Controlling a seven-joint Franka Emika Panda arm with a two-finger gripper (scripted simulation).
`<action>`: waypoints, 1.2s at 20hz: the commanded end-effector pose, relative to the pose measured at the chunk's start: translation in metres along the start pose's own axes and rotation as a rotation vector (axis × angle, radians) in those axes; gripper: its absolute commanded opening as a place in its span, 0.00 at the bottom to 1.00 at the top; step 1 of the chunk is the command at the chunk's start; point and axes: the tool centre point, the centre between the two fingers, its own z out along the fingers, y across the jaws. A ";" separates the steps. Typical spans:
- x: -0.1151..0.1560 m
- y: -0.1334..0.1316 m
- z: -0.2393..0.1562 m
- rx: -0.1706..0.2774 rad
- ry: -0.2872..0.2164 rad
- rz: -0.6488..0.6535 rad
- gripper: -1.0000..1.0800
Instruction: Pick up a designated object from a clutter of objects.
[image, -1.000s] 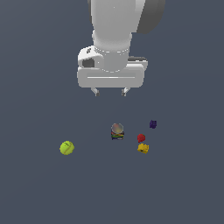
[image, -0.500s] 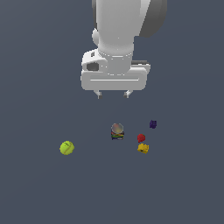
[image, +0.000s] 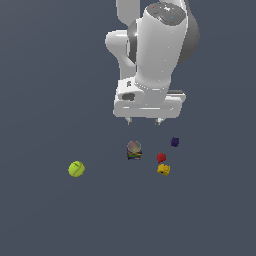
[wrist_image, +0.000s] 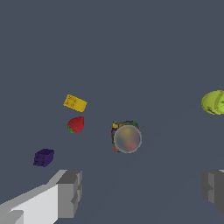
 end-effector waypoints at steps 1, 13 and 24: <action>0.000 -0.020 0.019 0.000 0.001 0.017 0.96; -0.028 -0.128 0.118 0.014 0.003 0.111 0.96; -0.067 -0.191 0.177 0.036 -0.006 0.171 0.96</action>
